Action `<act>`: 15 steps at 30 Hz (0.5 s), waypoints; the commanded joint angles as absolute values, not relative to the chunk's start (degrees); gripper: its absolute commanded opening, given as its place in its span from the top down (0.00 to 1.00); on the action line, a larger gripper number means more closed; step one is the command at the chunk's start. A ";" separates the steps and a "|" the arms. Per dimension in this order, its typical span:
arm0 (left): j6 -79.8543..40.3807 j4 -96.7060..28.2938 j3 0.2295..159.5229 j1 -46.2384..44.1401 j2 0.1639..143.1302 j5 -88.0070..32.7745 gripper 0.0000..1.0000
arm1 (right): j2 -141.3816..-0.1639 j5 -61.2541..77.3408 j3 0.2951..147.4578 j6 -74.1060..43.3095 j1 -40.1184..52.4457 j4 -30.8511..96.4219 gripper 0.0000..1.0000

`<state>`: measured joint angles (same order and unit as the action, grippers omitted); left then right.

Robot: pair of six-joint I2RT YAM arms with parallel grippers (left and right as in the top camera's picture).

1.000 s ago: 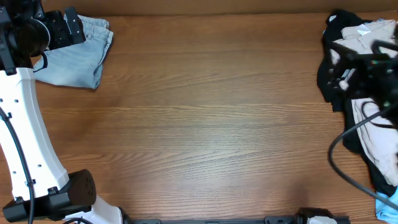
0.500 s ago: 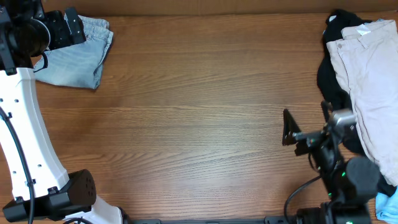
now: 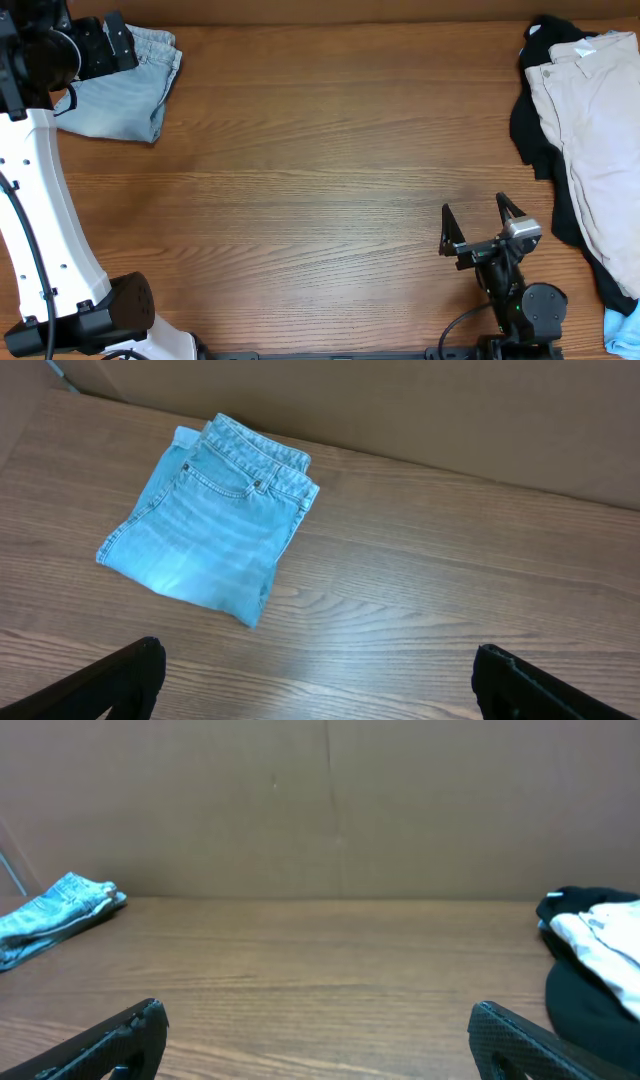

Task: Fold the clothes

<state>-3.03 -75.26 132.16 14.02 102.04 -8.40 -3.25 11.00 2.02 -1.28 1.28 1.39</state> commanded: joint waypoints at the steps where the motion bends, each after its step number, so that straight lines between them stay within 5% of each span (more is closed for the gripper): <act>1: -3.84 -75.18 132.09 14.44 102.10 -8.82 0.00 | -0.67 10.15 0.49 -1.45 1.65 3.84 0.00; 15: -3.84 -75.18 132.09 14.44 102.10 -8.84 0.00 | -0.16 9.67 0.47 -1.45 2.20 3.70 0.00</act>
